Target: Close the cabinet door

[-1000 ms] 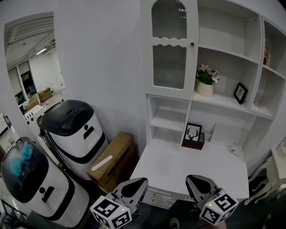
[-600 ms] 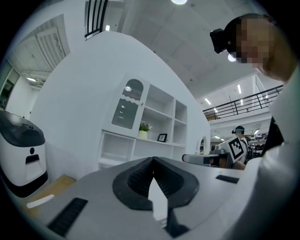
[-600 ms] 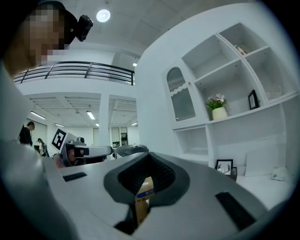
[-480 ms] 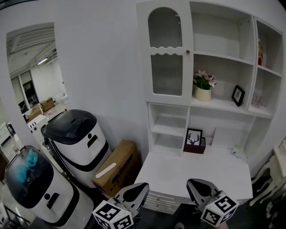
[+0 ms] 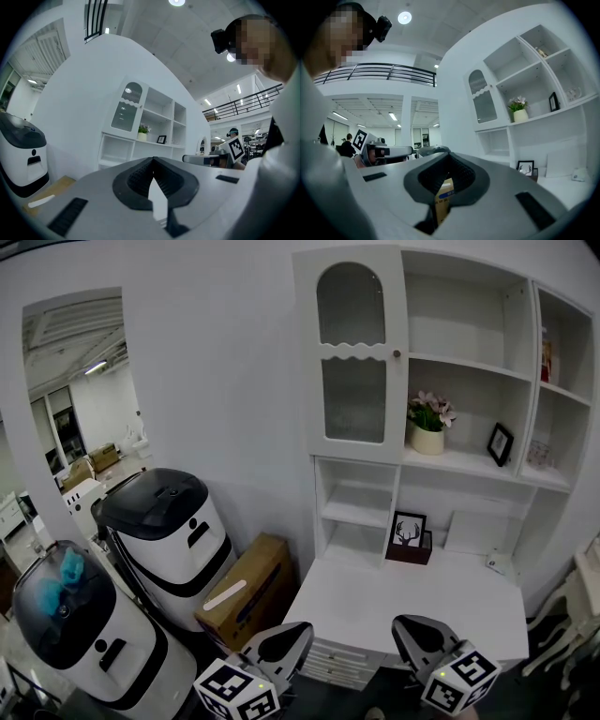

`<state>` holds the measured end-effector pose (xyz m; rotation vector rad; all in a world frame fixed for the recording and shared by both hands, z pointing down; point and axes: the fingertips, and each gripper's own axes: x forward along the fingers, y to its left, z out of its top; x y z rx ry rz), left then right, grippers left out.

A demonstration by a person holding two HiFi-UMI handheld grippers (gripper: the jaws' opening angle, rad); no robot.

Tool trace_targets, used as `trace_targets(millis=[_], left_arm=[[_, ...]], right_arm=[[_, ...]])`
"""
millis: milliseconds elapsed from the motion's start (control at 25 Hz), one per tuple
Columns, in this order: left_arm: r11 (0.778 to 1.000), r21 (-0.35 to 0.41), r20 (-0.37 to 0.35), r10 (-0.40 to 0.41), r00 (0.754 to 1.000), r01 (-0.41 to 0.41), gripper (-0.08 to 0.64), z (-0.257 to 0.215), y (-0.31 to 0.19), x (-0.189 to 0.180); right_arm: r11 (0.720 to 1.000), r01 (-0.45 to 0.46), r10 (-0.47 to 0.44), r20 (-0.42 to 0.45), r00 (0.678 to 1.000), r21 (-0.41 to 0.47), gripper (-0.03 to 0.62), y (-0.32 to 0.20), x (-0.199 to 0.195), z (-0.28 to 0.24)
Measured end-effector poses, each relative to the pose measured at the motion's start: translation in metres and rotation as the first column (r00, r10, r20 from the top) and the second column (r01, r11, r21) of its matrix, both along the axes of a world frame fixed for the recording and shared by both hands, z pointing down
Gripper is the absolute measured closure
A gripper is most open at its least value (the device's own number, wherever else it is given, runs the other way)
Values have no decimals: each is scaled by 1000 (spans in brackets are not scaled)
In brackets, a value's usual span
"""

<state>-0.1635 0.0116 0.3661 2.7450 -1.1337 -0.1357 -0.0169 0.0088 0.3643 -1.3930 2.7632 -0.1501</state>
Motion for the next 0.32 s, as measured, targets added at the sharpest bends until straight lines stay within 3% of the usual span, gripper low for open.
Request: trace_targets(millis=[320], left_arm=[[1000,7,5,-4,1000,4,554,-4,15,8]], right_arm=[[1000,9,-9,2,1000,4,588,13,6,-2]])
